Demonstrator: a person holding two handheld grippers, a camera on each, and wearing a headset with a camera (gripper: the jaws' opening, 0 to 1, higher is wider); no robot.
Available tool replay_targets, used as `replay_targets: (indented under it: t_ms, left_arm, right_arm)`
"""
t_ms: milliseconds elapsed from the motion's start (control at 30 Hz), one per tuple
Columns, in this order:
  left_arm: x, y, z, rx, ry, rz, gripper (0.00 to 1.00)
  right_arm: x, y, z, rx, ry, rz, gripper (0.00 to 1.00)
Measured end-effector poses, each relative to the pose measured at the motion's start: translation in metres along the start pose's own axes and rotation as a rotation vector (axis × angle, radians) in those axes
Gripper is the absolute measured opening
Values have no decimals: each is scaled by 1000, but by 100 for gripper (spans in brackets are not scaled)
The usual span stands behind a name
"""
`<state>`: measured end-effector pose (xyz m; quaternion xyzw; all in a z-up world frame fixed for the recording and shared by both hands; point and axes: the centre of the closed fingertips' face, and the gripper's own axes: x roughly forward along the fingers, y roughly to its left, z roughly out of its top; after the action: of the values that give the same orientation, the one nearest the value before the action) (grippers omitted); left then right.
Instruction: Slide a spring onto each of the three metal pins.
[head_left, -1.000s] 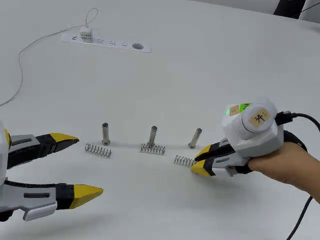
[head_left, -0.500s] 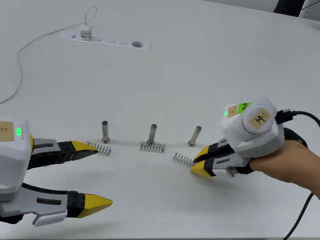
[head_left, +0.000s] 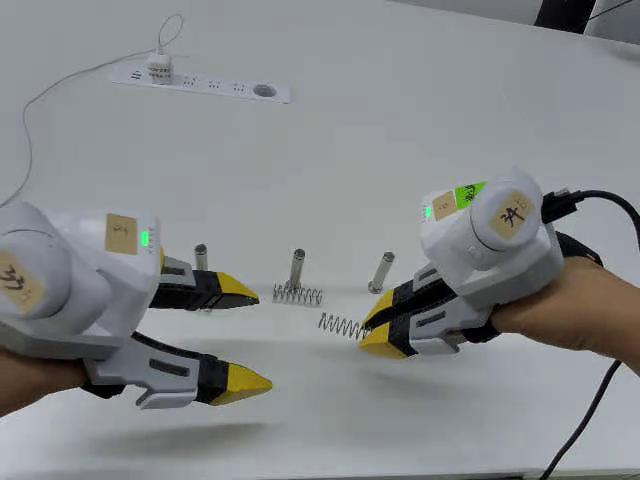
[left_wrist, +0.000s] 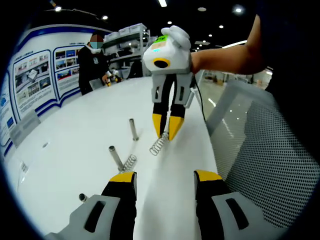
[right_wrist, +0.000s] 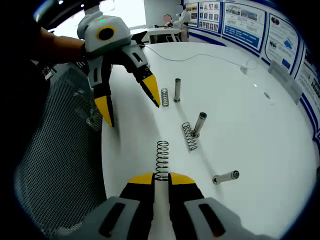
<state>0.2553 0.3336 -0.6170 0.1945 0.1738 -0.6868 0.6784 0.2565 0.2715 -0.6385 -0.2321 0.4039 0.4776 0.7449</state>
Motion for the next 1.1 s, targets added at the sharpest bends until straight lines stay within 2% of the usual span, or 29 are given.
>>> replay_targets:
  t_ms: [267,533,767,1100]
  left_arm:
    - [14,1,7,16,-4,-32,45]
    - [22,-2,11,57,-8,-55,36]
    - [29,-2,9,93,0,-57,26]
    - [36,-5,5,152,34,-63,13]
  right_arm:
    - [0,7,11,-51,11,31,12]
    - [2,12,17,-91,27,56,12]
    - [4,16,17,-102,42,77,12]
    - [4,22,15,-81,52,98,12]
